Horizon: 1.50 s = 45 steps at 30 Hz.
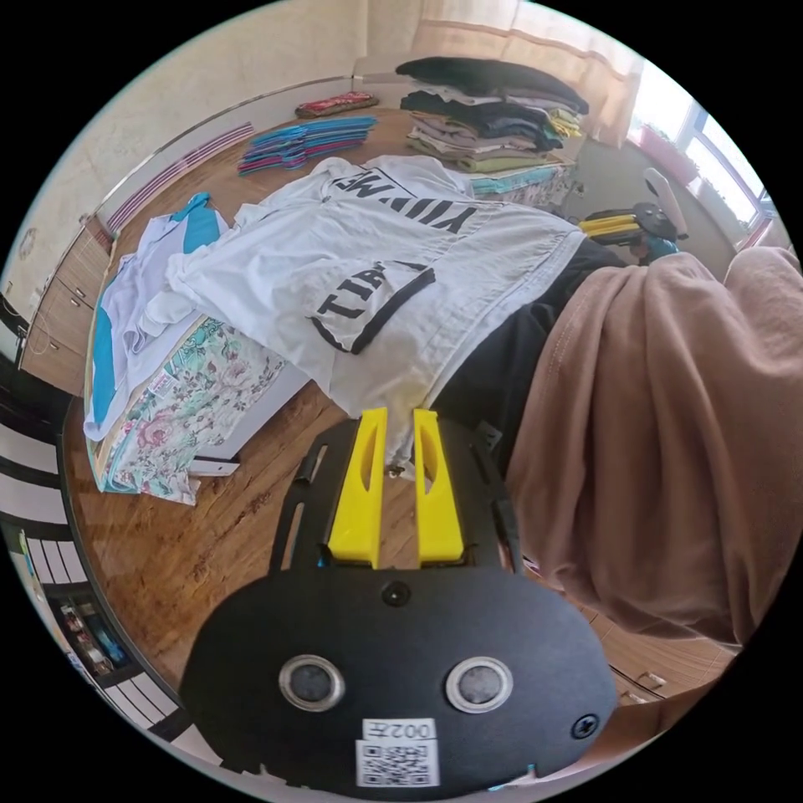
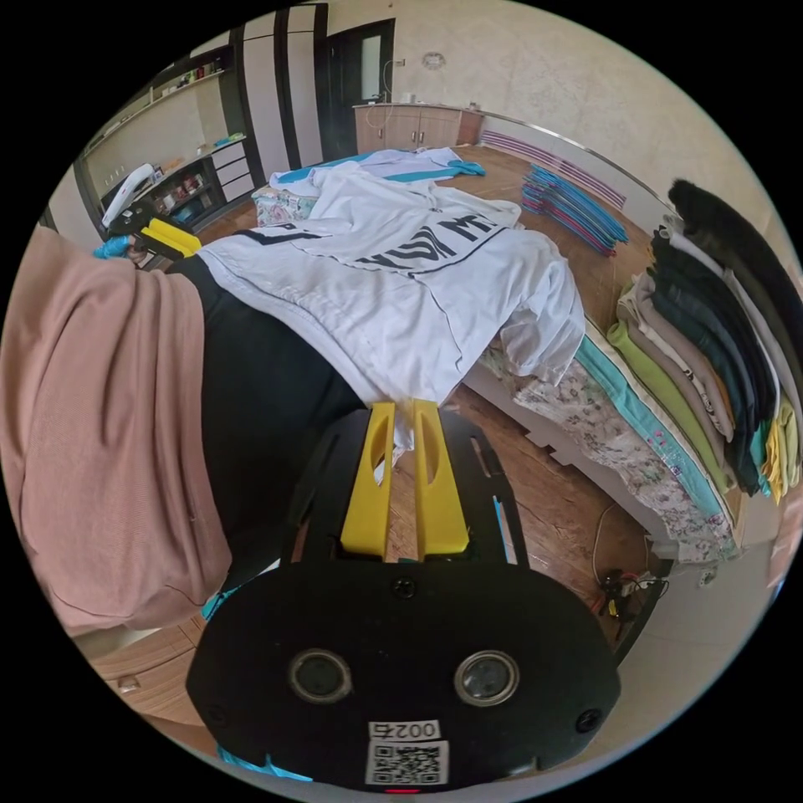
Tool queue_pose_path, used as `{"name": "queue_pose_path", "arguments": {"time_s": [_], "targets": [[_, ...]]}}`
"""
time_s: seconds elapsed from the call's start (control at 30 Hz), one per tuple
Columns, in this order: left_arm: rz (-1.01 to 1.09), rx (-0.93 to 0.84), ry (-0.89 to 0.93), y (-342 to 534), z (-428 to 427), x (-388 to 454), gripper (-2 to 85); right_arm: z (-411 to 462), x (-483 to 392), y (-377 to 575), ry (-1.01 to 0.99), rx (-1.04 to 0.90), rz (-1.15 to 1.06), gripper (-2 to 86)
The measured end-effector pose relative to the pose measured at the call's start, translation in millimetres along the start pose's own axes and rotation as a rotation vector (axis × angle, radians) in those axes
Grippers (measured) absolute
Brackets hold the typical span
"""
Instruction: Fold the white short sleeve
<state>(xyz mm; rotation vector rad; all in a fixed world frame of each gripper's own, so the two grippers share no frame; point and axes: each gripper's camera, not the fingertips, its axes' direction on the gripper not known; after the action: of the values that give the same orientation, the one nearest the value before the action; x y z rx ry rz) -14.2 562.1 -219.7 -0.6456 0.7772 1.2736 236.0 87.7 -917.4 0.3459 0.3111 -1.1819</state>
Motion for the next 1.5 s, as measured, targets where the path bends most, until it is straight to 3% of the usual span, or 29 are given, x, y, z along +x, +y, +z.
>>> {"name": "queue_pose_path", "arguments": {"time_s": [0.6, 0.97, 1.3, 1.5], "targets": [[-0.012, 0.136, -0.125, 10.8, -50.8, 5.0, -1.0, -56.5, -14.2, -0.7, 0.090, 0.108, -0.046, -0.9], [-0.022, 0.013, -0.036, 13.3, -25.2, 12.5, -0.8, -24.3, -39.0, 4.3, 0.003, -0.070, -0.121, -0.7], [-0.018, 0.005, 0.009, 8.9, -22.8, 17.8, 3.5, -13.6, -53.9, 5.1, -0.094, -0.022, -0.103, 7.2], [-0.054, 0.001, -0.064, 2.6, -16.8, 27.6, 5.5, 11.1, -76.9, 0.1, 0.007, -0.044, -0.097, 8.4]]}}
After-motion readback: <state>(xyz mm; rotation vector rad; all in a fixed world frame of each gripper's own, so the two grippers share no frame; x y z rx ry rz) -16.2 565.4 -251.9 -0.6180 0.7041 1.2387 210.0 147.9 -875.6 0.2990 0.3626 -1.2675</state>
